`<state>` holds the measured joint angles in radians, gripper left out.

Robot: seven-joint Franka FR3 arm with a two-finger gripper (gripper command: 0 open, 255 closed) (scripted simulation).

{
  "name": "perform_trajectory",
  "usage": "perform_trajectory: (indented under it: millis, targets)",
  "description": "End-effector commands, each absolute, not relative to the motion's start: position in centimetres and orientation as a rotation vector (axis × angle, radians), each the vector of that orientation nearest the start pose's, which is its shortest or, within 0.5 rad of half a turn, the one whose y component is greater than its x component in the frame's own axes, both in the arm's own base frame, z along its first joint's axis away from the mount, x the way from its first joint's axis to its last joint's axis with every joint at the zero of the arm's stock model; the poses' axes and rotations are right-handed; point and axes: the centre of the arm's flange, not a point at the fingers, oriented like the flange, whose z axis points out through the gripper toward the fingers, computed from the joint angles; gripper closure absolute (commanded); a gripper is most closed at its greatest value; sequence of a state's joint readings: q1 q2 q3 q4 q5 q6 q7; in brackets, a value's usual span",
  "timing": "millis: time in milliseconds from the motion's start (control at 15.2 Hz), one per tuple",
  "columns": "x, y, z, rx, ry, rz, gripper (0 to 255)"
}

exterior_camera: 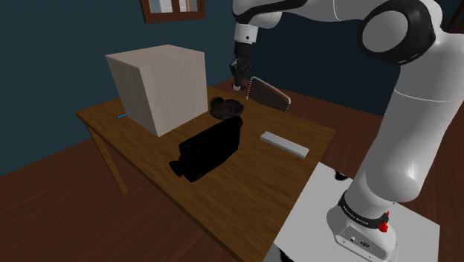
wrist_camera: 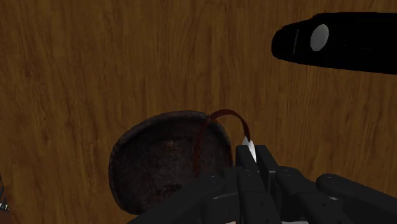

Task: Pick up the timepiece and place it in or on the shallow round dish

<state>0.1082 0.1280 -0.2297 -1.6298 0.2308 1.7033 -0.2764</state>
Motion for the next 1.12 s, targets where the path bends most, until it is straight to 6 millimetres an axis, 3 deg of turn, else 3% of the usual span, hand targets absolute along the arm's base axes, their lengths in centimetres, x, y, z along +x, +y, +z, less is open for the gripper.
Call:
perform_trajectory:
  millis: [0, 330, 1056]
  targets:
    - [62.1, -5.0, 53.7, -2.931, -0.177, 0.015, 255]
    - [68.3, -6.5, 54.1, -2.931, -0.177, 0.015, 255]
    - [68.3, -6.5, 48.3, -2.931, -0.177, 0.015, 255]
